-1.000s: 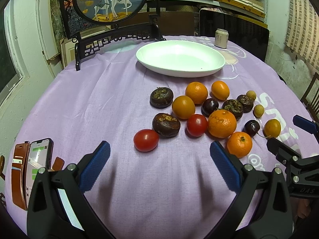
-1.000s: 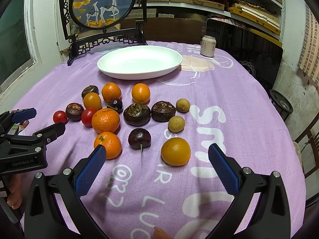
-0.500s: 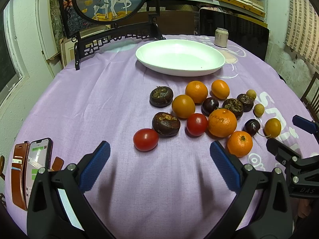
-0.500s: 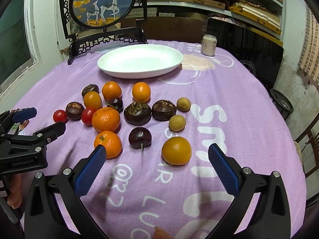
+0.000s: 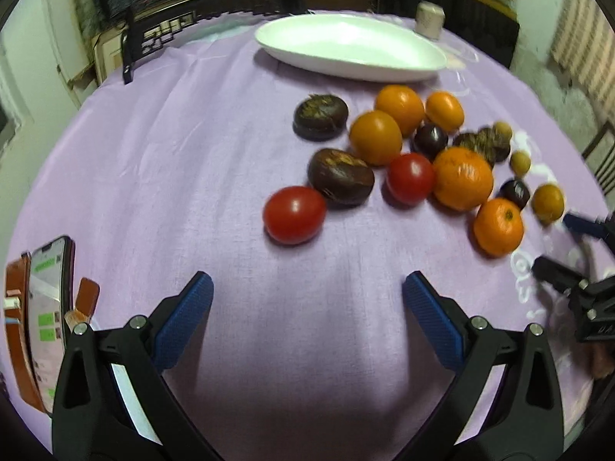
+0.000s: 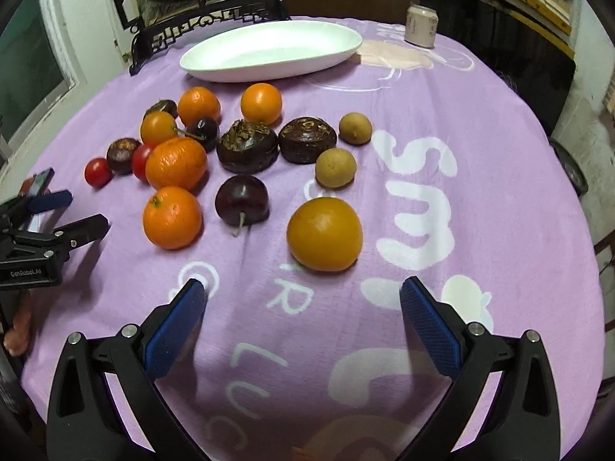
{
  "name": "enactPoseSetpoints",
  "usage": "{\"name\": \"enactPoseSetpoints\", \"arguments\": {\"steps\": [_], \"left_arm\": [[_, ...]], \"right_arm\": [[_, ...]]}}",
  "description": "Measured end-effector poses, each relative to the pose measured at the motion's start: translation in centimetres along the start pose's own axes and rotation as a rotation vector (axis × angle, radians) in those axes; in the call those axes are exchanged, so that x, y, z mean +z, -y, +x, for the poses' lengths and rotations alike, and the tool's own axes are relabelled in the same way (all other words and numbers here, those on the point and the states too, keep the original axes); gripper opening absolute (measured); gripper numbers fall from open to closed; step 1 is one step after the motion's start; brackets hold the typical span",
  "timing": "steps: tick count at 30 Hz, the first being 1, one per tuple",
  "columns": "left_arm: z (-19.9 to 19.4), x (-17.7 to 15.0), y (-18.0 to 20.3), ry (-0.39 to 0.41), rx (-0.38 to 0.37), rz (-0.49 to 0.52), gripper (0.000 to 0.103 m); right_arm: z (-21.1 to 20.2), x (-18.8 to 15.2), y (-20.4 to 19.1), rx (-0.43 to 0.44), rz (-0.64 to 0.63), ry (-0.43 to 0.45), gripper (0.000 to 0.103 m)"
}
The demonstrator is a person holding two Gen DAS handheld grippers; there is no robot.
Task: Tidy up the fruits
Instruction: 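Grasp the large orange with the right tool while the left tool grasps a red tomato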
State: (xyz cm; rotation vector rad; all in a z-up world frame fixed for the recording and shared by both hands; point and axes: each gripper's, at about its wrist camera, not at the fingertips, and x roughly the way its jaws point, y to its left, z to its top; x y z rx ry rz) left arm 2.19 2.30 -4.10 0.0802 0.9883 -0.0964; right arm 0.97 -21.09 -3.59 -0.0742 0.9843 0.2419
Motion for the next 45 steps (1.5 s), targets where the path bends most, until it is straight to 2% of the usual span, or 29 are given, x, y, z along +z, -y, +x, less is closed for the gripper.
{"name": "enactPoseSetpoints", "arguments": {"steps": [2, 7, 10, 13, 16, 18, 19, 21, 22, 23, 26, 28, 32, 34, 41, 45], "left_arm": [[0.0, 0.0, -0.1, -0.003, -0.012, 0.012, 0.101], [0.1, 0.1, -0.6, 0.003, -0.066, 0.072, 0.101], [0.1, 0.3, -0.3, 0.003, -0.059, 0.08, 0.101], [0.3, 0.9, -0.5, 0.019, -0.047, 0.063, 0.101], [0.5, 1.8, -1.1, 0.038, -0.06, 0.034, 0.101], [0.4, 2.2, -1.6, 0.053, -0.063, 0.016, 0.101], [0.4, 2.2, -1.6, 0.058, -0.064, 0.015, 0.101], [0.1, 2.2, -1.6, 0.071, -0.08, 0.023, 0.101], [0.0, 2.2, -1.3, 0.082, -0.087, 0.038, 0.098], [-0.1, 2.2, -1.1, 0.09, -0.088, 0.051, 0.096], [-0.1, 2.0, -0.1, 0.093, -0.1, 0.099, 0.089], [0.2, 2.0, 0.1, 0.079, -0.113, 0.112, 0.074], [0.4, 2.2, -0.4, 0.078, -0.123, 0.09, 0.061], [0.4, 2.3, -0.9, 0.082, -0.121, 0.072, 0.051], [0.3, 2.5, -1.9, 0.086, -0.135, 0.027, 0.033], [-0.4, 2.6, -2.6, 0.117, -0.15, -0.001, 0.033]], "right_arm": [[0.0, -0.2, 0.2, -0.007, -0.027, -0.002, 0.102], [-0.2, -0.5, 0.9, 0.05, -0.114, -0.01, 0.102], [-0.4, -0.7, 1.1, 0.089, -0.159, -0.012, 0.102], [-0.6, -0.5, 0.9, 0.077, -0.16, -0.003, 0.102], [-1.2, 0.6, 1.9, 0.094, -0.099, 0.053, 0.101], [-1.7, 1.8, 2.7, 0.075, -0.072, 0.113, 0.098], [-1.6, 2.3, 3.0, 0.065, -0.059, 0.123, 0.091], [-0.6, 3.0, 4.0, 0.117, -0.003, 0.105, 0.079], [-0.1, 2.9, 4.2, 0.146, 0.013, 0.091, 0.071], [0.6, 2.9, 4.3, 0.169, 0.022, 0.062, 0.069], [0.1, 2.7, 3.3, 0.148, -0.035, 0.083, 0.067], [0.5, 2.6, 2.8, 0.147, -0.06, 0.069, 0.062], [0.2, 2.3, 2.8, 0.132, -0.064, 0.077, 0.044], [0.0, 2.2, 3.0, 0.144, -0.056, 0.083, 0.037], [0.0, 2.2, 3.2, 0.142, -0.044, 0.092, 0.036], [-0.5, 2.4, 4.3, 0.148, -0.001, 0.124, 0.036]]}}
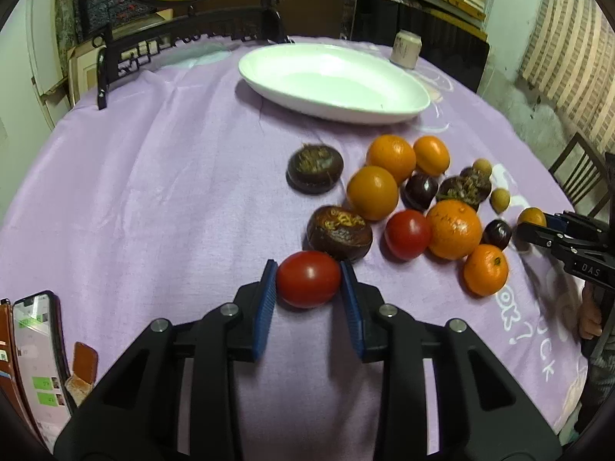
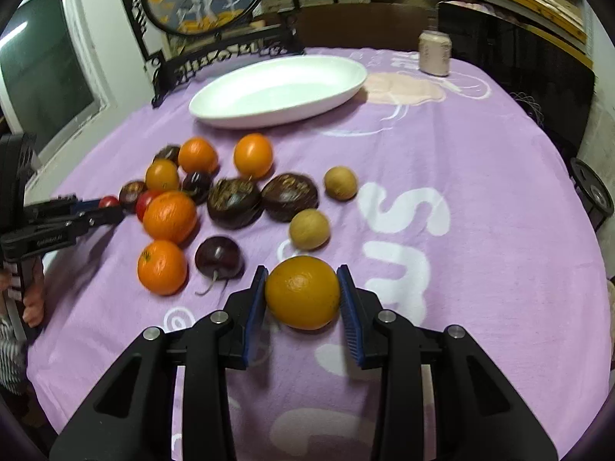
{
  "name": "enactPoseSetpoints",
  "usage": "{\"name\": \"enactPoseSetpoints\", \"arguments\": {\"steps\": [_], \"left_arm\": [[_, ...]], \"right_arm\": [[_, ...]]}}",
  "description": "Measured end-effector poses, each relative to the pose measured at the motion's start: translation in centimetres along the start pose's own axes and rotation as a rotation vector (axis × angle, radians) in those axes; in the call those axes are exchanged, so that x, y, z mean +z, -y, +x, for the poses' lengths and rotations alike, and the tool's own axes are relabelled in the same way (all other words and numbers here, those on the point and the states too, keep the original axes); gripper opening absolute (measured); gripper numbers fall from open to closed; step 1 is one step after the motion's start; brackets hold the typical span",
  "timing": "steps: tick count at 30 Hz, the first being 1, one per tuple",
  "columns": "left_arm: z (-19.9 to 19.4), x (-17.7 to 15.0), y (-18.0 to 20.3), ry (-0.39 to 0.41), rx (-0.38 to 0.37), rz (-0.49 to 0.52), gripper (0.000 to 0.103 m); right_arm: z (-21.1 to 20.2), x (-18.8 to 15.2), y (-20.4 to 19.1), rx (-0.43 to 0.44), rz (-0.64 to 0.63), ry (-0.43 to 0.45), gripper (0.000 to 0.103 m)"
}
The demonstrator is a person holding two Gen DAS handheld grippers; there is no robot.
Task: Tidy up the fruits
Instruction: 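Grasp the large orange with the right tool while the left tool grasps a red tomato, then carry both fruits over the white plate and open both tools to drop them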
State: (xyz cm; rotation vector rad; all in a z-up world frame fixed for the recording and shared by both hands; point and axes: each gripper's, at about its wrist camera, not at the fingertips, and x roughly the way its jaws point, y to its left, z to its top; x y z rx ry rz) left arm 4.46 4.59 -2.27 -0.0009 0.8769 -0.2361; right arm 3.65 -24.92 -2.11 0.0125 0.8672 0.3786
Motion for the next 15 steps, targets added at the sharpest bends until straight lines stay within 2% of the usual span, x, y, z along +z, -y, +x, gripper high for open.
{"name": "enactPoseSetpoints", "arguments": {"steps": [5, 8, 10, 15], "left_arm": [[-2.2, 0.6, -0.1, 0.089, 0.019, -0.007, 0.033], [-3.1, 2.7, 0.0, 0.119, 0.007, -0.015, 0.033], [-2.9, 4.4, 0.3, 0.13, 0.013, -0.012, 0.033], [0.1, 10.2, 1.9, 0.124, 0.008, -0.007, 0.033]], "right_arm": [[-0.6, 0.4, 0.8, 0.015, 0.045, 0.035, 0.036], [-1.1, 1.6, 1.4, 0.039, 0.088, 0.057, 0.037], [-1.4, 3.2, 1.4, 0.068, 0.104, 0.071, 0.037], [0.6, 10.0, 0.2, 0.114, 0.109, 0.101, 0.037]]}}
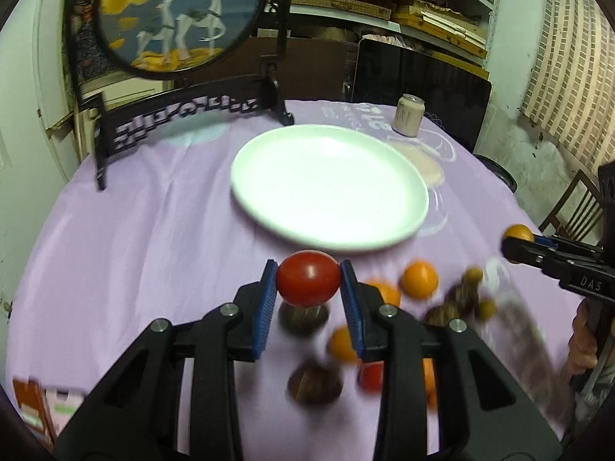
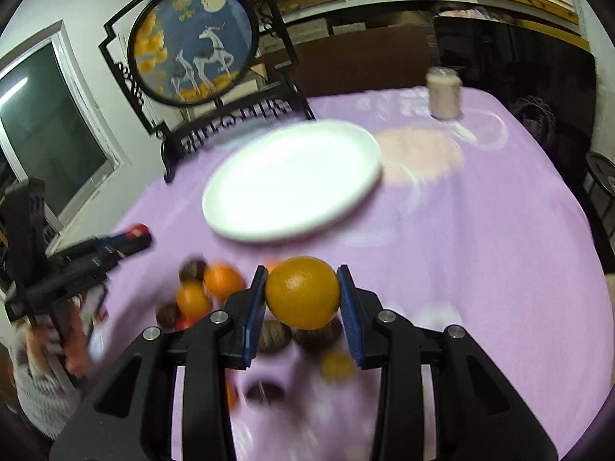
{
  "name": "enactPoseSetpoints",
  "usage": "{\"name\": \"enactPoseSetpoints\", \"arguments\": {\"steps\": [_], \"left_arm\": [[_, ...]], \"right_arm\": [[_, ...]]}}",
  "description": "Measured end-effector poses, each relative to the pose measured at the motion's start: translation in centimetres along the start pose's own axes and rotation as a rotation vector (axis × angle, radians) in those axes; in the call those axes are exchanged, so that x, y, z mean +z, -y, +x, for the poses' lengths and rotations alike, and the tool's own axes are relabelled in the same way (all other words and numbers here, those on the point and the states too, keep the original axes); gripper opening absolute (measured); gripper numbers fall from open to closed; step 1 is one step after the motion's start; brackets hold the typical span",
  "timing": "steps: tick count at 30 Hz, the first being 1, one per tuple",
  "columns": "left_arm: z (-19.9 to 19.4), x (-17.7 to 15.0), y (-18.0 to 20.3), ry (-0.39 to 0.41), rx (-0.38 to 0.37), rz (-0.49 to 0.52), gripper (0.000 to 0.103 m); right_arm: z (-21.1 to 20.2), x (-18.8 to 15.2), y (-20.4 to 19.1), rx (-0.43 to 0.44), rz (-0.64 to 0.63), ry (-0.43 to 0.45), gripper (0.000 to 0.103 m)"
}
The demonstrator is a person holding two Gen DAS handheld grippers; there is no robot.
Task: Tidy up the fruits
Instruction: 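Carry both fruits over the white plate and open both tools to drop them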
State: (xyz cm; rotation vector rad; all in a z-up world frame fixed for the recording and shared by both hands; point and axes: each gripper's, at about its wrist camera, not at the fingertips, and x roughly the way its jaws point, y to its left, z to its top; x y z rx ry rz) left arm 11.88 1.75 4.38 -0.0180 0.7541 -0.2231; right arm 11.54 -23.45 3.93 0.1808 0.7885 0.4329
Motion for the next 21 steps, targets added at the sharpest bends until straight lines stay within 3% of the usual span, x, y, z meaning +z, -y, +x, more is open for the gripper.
{"name": "enactPoseSetpoints", "arguments": {"steps": [8, 9, 10, 11, 13, 21], "left_arm": [[7.6, 3.9, 0.0, -0.075, -0.011, -0.038, 0.034], [8.0, 4.0, -0.1, -0.078, -0.013, -0.041, 0.037], [8.4, 4.1, -0.2, -0.078, -0.013, -0.042, 0.047], [8.5, 4.1, -0.3, -0.074, -0.011, -0.041, 0.051], [8.5, 4.0, -0.4, -0.066, -0.007, -0.028, 0.055], [7.6, 3.1, -1.9, -0.06, 0.006, -0.053, 0.055]], "right_arm": [[8.3, 5.2, 0.2, -0.025, 0.048, -0.045, 0.038], [8.9, 5.5, 0.4, -0.025, 0.053, -0.045, 0.038], [9.3, 5.7, 0.7, -0.019, 0.062, -0.04, 0.041], [9.5, 5.8, 0.7, -0.014, 0.064, -0.036, 0.05], [9.5, 6.0, 0.7, -0.023, 0.051, -0.02, 0.056], [7.9, 4.9, 1.1, -0.03, 0.026, -0.004, 0.056]]}}
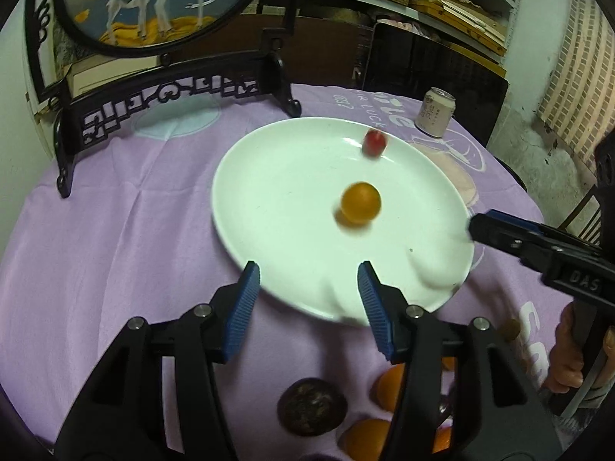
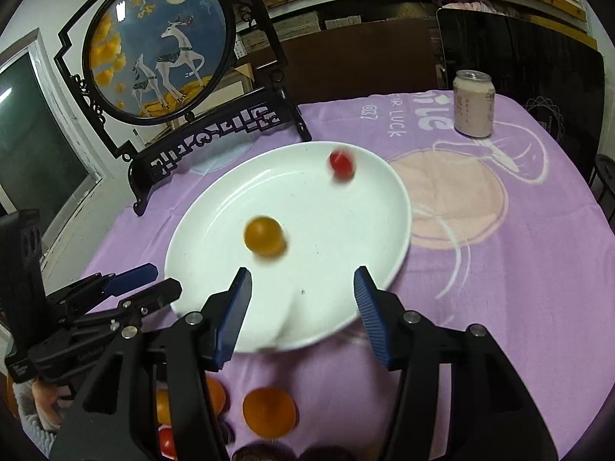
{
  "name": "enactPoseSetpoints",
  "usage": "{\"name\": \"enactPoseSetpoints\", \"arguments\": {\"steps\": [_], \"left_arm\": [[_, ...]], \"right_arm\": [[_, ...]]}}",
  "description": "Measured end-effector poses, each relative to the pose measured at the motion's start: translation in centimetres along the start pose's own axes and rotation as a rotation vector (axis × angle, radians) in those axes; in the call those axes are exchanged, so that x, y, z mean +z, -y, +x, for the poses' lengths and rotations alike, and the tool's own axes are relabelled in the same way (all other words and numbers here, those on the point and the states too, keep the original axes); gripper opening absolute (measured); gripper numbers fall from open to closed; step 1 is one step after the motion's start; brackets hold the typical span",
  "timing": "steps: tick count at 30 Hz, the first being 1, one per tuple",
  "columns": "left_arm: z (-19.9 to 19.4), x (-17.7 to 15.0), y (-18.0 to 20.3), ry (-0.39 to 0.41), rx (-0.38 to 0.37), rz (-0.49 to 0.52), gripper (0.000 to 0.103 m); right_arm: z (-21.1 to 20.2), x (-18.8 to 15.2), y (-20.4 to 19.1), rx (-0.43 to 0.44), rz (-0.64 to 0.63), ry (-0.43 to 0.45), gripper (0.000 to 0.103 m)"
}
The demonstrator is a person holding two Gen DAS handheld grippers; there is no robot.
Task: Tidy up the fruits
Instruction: 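Carry both fruits over the white plate and open both tools to drop them, then grasp a dark brown mangosteen with the left tool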
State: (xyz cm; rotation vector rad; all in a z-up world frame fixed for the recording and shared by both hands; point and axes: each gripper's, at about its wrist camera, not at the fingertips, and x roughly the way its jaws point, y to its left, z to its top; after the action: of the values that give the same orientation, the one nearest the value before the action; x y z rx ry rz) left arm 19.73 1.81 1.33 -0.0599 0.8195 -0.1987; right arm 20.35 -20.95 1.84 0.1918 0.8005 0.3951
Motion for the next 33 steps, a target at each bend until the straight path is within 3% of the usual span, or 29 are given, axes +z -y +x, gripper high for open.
{"name": "enactPoseSetpoints", "arguments": {"steps": [7, 17, 25, 33], "left_arm": [[-2.0, -2.3, -1.9, -0.007, -0.003, -0.061, 0.063], [-4.2, -6.0, -1.8, -0.03, -0.017, -0.033, 0.072], [-2.8, -6.5, -0.8, -0.085, -0.054, -0.008, 0.074], [-2.1, -6.7, -0.9, -0.085, 0.0, 0.005, 0.084]], "right_arm": [[-3.0, -1.7, 0.7, -0.001, 0.037, 0.032, 0.061], [-8.2, -5.7, 4.3, -0.012, 0.135, 0.091, 0.066], [-8.1, -5.9, 6.0, 0.036, 0.214, 0.068, 0.067], [-8.0, -6.2, 5.6, 0.038, 0.194, 0.061, 0.067]]}}
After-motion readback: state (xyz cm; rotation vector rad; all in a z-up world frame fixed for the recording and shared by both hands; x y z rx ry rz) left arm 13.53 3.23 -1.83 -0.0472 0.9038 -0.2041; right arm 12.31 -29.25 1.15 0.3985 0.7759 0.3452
